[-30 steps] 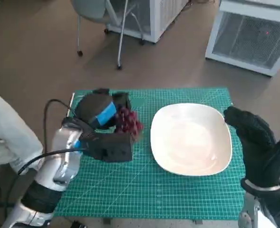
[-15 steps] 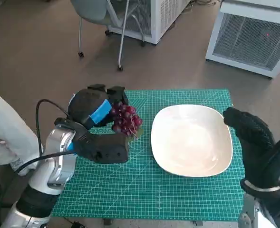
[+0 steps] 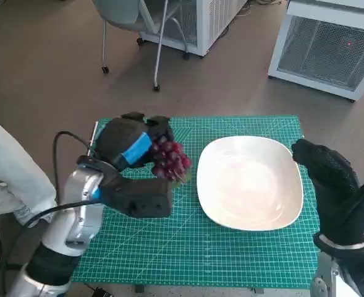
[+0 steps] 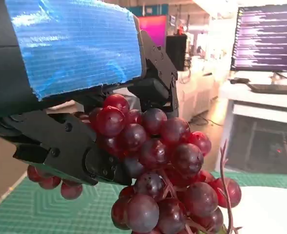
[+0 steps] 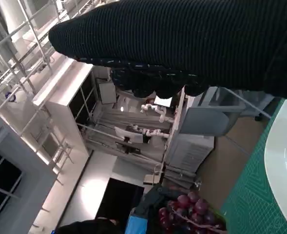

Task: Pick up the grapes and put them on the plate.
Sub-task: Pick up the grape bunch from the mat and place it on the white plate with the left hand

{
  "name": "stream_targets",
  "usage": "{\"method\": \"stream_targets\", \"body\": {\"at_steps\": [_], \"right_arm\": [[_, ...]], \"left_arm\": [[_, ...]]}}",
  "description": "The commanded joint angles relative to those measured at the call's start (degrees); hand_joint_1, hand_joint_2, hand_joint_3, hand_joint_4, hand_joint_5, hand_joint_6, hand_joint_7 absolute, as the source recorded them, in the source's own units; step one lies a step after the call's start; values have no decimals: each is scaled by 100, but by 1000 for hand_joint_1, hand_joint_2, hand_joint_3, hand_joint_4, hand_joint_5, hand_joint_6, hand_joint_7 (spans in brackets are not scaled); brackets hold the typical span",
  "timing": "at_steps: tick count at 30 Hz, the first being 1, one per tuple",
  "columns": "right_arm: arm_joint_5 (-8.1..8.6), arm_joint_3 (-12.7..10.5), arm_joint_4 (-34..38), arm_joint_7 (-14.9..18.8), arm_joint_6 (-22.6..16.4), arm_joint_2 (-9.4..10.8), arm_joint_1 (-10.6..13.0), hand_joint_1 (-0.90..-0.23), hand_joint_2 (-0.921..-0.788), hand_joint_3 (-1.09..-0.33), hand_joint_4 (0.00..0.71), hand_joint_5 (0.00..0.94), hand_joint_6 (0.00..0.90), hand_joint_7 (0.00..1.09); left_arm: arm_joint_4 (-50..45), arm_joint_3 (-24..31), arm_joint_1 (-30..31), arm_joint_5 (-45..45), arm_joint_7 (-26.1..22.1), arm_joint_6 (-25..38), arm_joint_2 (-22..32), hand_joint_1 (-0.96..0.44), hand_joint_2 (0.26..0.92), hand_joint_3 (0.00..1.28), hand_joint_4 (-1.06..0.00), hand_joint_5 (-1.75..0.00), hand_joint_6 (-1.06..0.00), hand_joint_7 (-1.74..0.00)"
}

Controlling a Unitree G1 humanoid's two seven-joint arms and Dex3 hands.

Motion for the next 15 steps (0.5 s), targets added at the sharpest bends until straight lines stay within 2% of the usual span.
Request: {"method": "stream_targets", "body": {"at_steps": [1,10,15], "right_arm": [[-29,-6,96,39,37,-42,60,-491,-921,-539,475,0,185,577],[-10,6,76,43,75,-46,58,-489,-921,-539,475,0,185,579],[24,-4,51,68,74,-51,97,-485,-921,-541,480,3,184,579]], "left_arm": [[-330,-185,-351,92,-151,118,-361,3,920,58,-705,-1256,-658,-1021],[-258,-654,-954,453,-294,148,-927,2,915,69,-676,-1315,-684,-974],[201,-781,-1344,411,-192,-100,-1137,3,919,111,-638,-1333,-607,-1075]]}}
